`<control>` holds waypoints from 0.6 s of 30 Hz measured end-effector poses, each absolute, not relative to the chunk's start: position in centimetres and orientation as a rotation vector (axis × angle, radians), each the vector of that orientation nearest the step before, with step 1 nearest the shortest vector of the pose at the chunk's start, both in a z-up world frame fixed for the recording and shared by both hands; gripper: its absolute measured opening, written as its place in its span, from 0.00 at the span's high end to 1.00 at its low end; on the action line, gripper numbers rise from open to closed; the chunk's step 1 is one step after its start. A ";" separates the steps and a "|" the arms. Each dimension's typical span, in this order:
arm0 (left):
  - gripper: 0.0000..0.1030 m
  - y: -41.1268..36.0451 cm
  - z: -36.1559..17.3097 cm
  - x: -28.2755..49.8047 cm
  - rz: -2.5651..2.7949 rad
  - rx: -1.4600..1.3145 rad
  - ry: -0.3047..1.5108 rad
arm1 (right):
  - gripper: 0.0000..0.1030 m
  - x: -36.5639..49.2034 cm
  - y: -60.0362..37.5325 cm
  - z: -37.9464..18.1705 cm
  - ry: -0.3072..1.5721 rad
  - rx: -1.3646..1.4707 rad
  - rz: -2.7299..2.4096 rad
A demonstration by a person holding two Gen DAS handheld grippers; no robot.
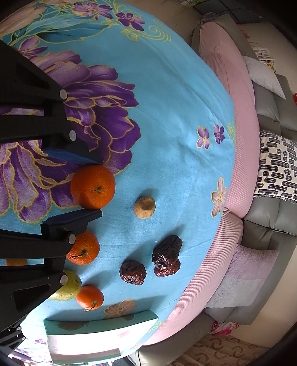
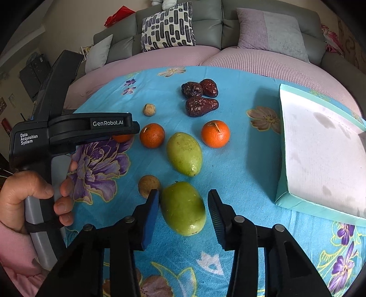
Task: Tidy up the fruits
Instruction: 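Close the right gripper on a green pear while the left gripper grasps a mandarin orange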
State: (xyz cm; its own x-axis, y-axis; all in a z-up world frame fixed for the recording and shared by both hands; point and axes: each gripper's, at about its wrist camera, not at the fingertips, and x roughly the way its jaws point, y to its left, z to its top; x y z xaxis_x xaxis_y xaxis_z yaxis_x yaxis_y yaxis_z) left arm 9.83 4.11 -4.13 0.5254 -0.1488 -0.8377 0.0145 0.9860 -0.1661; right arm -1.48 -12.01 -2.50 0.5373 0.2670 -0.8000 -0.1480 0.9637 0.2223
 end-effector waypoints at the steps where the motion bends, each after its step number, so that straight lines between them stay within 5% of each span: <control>1: 0.61 4.1 -4.1 9.8 -0.100 -0.151 1.012 | 0.59 -1.5 -12.0 -2.5 0.974 0.129 0.249; 18: 0.61 4.2 -0.6 8.3 -0.148 -0.204 0.895 | 0.60 -2.3 -14.2 -0.3 0.877 0.179 0.192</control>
